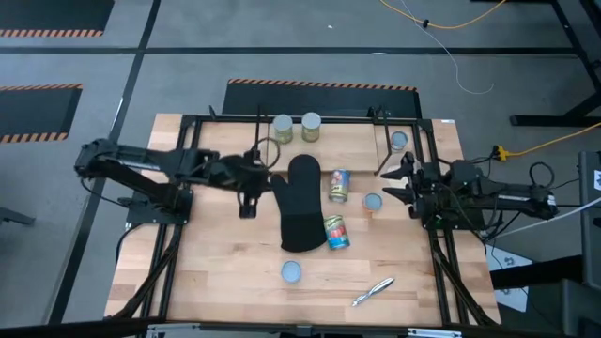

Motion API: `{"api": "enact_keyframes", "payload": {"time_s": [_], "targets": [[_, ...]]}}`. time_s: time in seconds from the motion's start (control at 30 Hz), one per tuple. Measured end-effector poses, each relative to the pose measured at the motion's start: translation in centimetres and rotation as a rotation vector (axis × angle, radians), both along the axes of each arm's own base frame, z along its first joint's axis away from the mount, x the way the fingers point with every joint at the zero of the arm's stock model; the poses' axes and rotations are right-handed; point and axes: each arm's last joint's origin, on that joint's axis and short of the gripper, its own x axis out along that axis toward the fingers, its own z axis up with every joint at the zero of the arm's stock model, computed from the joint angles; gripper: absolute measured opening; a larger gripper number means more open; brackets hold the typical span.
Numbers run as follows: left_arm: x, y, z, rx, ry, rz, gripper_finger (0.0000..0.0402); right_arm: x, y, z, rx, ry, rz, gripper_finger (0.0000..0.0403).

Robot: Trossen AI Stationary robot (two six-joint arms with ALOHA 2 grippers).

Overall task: Pick and place cans onto a shelf
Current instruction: Put the large canned tomatoes on the shelf

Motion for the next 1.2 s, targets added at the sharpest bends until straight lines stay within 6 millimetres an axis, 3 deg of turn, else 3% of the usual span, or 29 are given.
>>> {"api": "enact_keyframes", "payload": {"time_s": [0.27,0.47,0.63,0.93,1.2], "targets": [[-0.8,-1.3,-5.1,-0.053,-0.037,-0.017,0.0015,4.3,-0.3,2.7,0.017,0.271,0.016,0.0197],[-0.9,-2.1,-8.0,-0.057,-0.062,-0.049,0.0014,8.3,-0.2,3.8,0.048,0.425,0.140,0.0197],[-1.2,-2.4,-9.1,-0.059,-0.063,-0.066,0.0014,11.4,-0.4,3.6,0.079,0.559,0.172,0.0197],[-1.1,-3.0,-8.9,-0.063,-0.096,-0.092,0.0014,15.9,-0.5,1.9,0.128,0.725,0.243,0.0197],[-1.2,-3.6,-8.9,-0.064,-0.095,-0.116,0.0014,18.4,-0.7,-0.8,0.150,0.843,0.244,0.0197]]}}
